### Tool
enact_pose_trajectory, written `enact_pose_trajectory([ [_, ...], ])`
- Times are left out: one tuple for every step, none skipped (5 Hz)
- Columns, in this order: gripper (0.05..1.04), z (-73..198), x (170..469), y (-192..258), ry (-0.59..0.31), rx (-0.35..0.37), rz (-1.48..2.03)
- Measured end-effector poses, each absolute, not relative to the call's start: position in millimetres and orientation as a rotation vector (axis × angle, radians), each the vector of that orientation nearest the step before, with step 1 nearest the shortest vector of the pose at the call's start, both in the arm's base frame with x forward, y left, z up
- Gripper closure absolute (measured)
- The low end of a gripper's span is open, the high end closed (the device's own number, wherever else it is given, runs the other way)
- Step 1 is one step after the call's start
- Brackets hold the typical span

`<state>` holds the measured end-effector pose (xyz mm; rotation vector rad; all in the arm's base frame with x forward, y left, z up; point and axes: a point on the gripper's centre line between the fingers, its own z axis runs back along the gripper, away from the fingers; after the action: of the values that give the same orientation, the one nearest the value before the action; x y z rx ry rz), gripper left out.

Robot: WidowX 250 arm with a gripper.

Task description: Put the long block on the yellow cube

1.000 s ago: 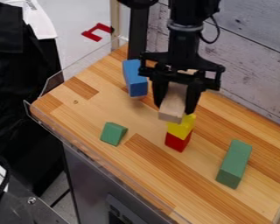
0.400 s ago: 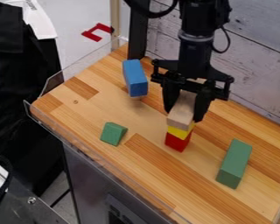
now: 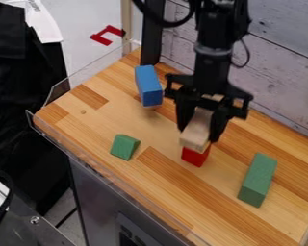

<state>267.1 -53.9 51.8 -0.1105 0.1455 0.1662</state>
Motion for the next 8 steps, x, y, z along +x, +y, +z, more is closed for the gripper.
enact_pose_trajectory([
  [0.511, 52.6, 263.6, -49.1, 0.142, -0.11, 0.189],
  [0.511, 51.0, 260.2, -48.3, 0.145, -0.112, 0.195],
  [0.511, 50.8, 261.9, -48.3, 0.134, -0.113, 0.199],
  [0.511, 51.3, 262.0, -49.2, 0.133, -0.118, 0.196],
  [0.471, 51.7, 263.7, -49.8, 0.13, -0.122, 0.191],
  [0.333, 48.0, 265.6, -51.5, 0.147, -0.129, 0.194],
  [0.095, 48.1, 263.6, -51.9, 0.163, -0.137, 0.206],
  [0.085, 48.9, 262.5, -46.7, 0.176, -0.136, 0.246],
])
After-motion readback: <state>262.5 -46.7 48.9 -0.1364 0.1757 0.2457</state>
